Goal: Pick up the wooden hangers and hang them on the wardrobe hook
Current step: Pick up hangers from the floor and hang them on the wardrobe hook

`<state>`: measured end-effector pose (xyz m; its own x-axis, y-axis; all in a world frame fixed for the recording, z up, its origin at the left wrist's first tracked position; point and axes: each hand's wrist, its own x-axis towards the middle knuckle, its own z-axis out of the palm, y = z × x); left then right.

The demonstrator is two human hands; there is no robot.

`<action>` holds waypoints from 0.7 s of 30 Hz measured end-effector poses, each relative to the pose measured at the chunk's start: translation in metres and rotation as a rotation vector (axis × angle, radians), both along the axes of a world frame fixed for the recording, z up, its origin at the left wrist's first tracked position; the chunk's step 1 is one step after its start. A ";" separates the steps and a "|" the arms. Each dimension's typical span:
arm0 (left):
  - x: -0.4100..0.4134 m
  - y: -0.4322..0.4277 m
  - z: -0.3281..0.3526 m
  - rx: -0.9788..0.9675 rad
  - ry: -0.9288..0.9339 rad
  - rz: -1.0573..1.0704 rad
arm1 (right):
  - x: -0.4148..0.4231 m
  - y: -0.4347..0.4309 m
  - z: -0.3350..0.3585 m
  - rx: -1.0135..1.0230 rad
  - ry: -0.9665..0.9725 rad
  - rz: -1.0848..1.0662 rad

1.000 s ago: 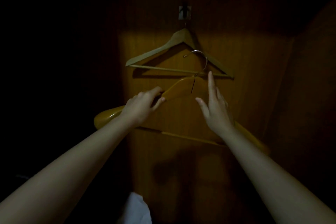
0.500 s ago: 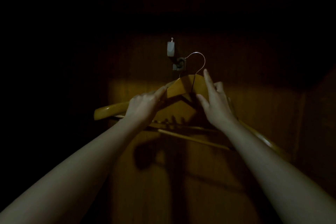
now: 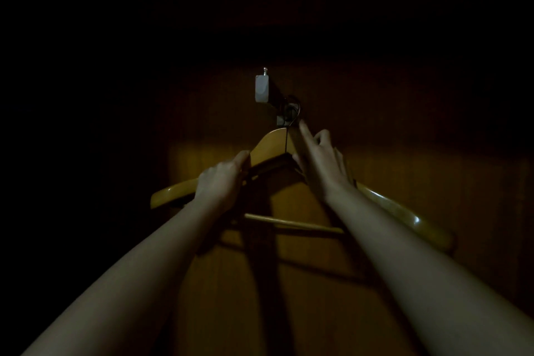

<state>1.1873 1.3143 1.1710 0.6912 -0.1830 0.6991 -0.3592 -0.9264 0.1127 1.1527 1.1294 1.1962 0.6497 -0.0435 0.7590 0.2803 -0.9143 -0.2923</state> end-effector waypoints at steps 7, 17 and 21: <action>0.013 -0.004 -0.017 -0.104 0.062 -0.030 | 0.001 0.000 -0.014 0.060 0.015 0.026; 0.013 -0.021 -0.040 -0.130 0.096 0.045 | -0.002 -0.010 -0.038 -0.161 -0.047 -0.109; -0.001 -0.019 -0.052 -0.109 0.046 0.035 | -0.024 -0.010 -0.055 -0.069 -0.069 -0.041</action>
<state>1.1863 1.2954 1.1193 0.7276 -0.0831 0.6809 -0.3190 -0.9197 0.2287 1.1284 1.1197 1.1413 0.5945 -0.0151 0.8040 0.2599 -0.9425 -0.2100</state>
